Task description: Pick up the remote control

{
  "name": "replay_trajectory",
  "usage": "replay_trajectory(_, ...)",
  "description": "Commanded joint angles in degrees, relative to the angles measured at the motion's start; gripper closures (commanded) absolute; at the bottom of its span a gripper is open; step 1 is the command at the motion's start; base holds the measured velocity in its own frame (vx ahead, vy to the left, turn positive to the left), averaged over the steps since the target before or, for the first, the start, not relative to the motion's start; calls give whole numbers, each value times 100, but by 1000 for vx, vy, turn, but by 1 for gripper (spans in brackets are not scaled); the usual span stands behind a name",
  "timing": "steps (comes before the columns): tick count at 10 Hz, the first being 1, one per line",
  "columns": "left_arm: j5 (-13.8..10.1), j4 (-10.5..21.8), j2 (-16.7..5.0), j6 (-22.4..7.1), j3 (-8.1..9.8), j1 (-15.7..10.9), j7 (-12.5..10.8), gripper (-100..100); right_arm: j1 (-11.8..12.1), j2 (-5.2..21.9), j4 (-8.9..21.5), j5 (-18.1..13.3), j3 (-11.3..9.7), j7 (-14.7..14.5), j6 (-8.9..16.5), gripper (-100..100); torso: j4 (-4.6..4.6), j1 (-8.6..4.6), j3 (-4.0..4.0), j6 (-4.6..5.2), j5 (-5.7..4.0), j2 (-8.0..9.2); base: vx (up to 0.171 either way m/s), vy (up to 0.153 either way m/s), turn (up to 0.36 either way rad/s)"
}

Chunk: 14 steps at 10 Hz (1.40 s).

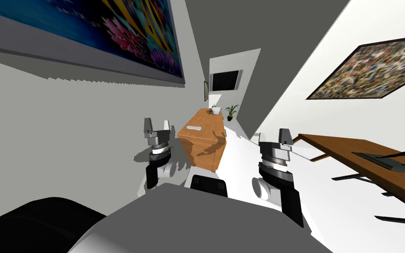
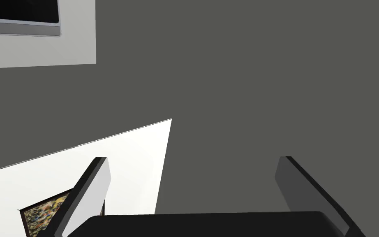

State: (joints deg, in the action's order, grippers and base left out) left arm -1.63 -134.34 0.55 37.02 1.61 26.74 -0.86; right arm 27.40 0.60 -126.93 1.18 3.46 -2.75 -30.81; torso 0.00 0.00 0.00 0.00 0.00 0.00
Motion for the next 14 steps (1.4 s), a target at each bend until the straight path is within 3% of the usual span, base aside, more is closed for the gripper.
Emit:
replay_trajectory(1,-7,64,-184,-80,5,-114,36,-100,0,0,0,0,0,0,0,0,0,0,0,0,0,0,-11,-7,-43)
replay_trajectory(4,-35,312,-587,-410,24,-557,171,-100,-1,0,0,0,0,0,0,0,3,-3,7,1,-1,12,-40,-11,-90)
replay_trajectory(5,-35,312,-587,-410,24,-568,171,-100,-1,0,0,0,0,0,0,0,3,-3,9,2,-1,16,-40,-6,-34)
replay_trajectory(7,-66,569,-827,-761,43,-972,298,-100,-1,0,0,0,0,0,0,0,3,-2,8,2,-1,14,-50,-13,-93)
replay_trajectory(8,-66,569,-827,-761,43,-1024,298,-100,-1,0,0,0,0,0,0,0,4,-5,10,2,-1,18,-46,-13,-45)
replay_trajectory(11,-108,895,-1035,-1213,65,-1492,441,-100,0,0,0,0,0,0,0,0,3,-5,8,-1,-1,13,-43,-14,-68)
replay_trajectory(12,-108,895,-1035,-1213,65,-1571,441,-100,-1,0,0,0,0,0,0,0,3,-2,8,1,-1,15,-38,-7,-60)
replay_trajectory(13,-134,1085,-1127,-1462,77,-1781,515,-100,0,0,0,0,0,0,0,0,3,-2,8,0,-1,13,-37,-18,-103)
replay_trajectory(14,-134,1085,-1127,-1475,77,-1870,515,-100,-1,0,0,0,0,0,0,0,3,-6,7,1,-1,12,-35,-17,-46)
